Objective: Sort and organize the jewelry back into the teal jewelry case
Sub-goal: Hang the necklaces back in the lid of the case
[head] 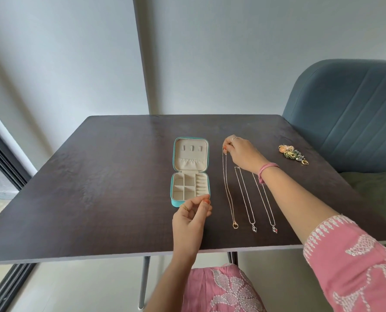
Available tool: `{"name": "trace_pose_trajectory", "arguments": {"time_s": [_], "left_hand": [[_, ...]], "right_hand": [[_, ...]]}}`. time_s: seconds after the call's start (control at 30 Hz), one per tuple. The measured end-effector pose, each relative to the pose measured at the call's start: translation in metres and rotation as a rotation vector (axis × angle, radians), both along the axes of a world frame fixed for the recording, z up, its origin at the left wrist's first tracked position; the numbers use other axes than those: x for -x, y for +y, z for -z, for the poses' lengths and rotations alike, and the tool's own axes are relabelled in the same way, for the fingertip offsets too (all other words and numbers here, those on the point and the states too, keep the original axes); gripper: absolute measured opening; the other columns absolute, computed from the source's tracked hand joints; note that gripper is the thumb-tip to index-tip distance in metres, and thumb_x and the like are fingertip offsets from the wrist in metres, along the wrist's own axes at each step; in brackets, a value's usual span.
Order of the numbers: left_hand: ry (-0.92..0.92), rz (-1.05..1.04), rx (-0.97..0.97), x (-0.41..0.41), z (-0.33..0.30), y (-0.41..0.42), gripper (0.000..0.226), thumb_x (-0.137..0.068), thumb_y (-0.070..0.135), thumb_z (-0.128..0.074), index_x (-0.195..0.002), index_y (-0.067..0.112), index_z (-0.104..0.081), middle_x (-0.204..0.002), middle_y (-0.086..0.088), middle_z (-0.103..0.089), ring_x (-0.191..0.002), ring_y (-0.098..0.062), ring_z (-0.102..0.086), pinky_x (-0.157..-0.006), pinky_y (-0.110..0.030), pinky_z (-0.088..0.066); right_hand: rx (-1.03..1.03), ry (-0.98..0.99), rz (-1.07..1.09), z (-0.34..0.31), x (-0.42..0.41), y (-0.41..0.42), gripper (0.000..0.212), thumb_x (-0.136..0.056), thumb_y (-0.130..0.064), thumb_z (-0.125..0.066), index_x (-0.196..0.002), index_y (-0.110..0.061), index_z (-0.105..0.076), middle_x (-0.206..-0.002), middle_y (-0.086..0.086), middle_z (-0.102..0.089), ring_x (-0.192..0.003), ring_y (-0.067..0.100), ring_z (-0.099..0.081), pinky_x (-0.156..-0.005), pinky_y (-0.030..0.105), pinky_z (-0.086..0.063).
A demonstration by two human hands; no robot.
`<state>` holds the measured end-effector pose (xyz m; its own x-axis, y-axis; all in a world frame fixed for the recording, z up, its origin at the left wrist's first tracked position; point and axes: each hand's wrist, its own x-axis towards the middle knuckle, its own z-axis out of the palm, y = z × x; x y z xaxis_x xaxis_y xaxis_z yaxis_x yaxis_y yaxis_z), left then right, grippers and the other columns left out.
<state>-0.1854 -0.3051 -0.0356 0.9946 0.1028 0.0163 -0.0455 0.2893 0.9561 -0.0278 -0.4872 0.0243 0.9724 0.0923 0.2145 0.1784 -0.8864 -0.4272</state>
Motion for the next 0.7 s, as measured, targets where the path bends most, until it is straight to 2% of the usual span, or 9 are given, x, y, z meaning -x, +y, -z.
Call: {"name": "trace_pose_trajectory", "arguments": {"time_s": [0.1, 0.2, 0.33, 0.4, 0.5, 0.63, 0.7], "left_hand": [[-0.005, 0.023, 0.011, -0.001, -0.003, -0.002, 0.013, -0.09, 0.004, -0.06, -0.097, 0.007, -0.071, -0.08, -0.003, -0.071, -0.075, -0.011, -0.064, -0.07, -0.017, -0.052], [-0.017, 0.045, 0.023, -0.005, -0.01, -0.005, 0.014, -0.09, 0.003, -0.06, -0.096, 0.008, -0.071, -0.08, -0.002, -0.07, -0.074, -0.011, -0.062, -0.071, -0.018, -0.052], [-0.061, 0.063, 0.027, -0.013, -0.029, -0.01, 0.014, -0.091, 0.004, -0.059, -0.1, 0.007, -0.07, -0.085, -0.004, -0.068, -0.077, -0.011, -0.061, -0.073, -0.018, -0.051], [-0.096, 0.059, 0.014, -0.018, -0.042, -0.011, 0.015, -0.092, 0.005, -0.058, -0.102, 0.007, -0.068, -0.089, -0.006, -0.069, -0.081, -0.011, -0.063, -0.077, -0.019, -0.052], [-0.141, 0.053, 0.014, -0.03, -0.065, -0.014, 0.018, -0.093, 0.008, -0.058, -0.108, 0.004, -0.066, -0.098, -0.009, -0.07, -0.089, -0.011, -0.066, -0.087, -0.022, -0.053], [-0.169, 0.108, 0.028, -0.041, -0.1, -0.017, 0.023, -0.097, 0.018, -0.052, -0.113, 0.006, -0.065, -0.105, -0.008, -0.07, -0.097, -0.011, -0.067, -0.089, -0.02, -0.052], [-0.162, 0.156, 0.052, -0.045, -0.114, -0.019, 0.026, -0.099, 0.024, -0.047, -0.111, 0.009, -0.065, -0.106, -0.006, -0.07, -0.101, -0.012, -0.067, -0.092, -0.024, -0.051]], "right_hand": [[-0.085, -0.034, -0.063, -0.02, 0.013, -0.001, 0.022, -0.098, -0.01, -0.038, -0.088, -0.013, -0.057, -0.085, -0.007, -0.057, -0.076, 0.009, -0.054, -0.077, 0.029, -0.041], [-0.131, -0.034, -0.131, -0.041, 0.026, -0.003, 0.019, -0.099, -0.01, -0.038, -0.093, -0.01, -0.056, -0.091, 0.001, -0.063, -0.085, 0.017, -0.061, -0.082, 0.029, -0.047], [-0.167, -0.019, -0.189, -0.064, 0.042, -0.005, 0.014, -0.1, -0.015, -0.042, -0.093, -0.014, -0.054, -0.087, -0.002, -0.063, -0.077, 0.005, -0.06, -0.071, 0.014, -0.044], [-0.169, -0.025, -0.21, -0.074, 0.048, -0.006, 0.014, -0.1, -0.016, -0.043, -0.093, -0.014, -0.055, -0.083, -0.005, -0.063, -0.075, 0.004, -0.059, -0.071, 0.016, -0.044], [-0.236, 0.02, -0.268, -0.089, 0.057, -0.006, 0.014, -0.101, -0.014, -0.043, -0.093, -0.01, -0.054, -0.08, -0.001, -0.061, -0.075, 0.009, -0.062, -0.076, 0.023, -0.051], [-0.34, 0.065, -0.361, -0.106, 0.067, -0.004, 0.013, -0.101, -0.015, -0.044, -0.093, -0.011, -0.053, -0.079, 0.003, -0.061, -0.077, 0.014, -0.068, -0.08, 0.027, -0.056], [-0.354, 0.068, -0.383, -0.113, 0.071, -0.003, 0.014, -0.101, -0.016, -0.045, -0.092, -0.011, -0.054, -0.078, 0.002, -0.059, -0.075, 0.013, -0.069, -0.08, 0.028, -0.057]]}}
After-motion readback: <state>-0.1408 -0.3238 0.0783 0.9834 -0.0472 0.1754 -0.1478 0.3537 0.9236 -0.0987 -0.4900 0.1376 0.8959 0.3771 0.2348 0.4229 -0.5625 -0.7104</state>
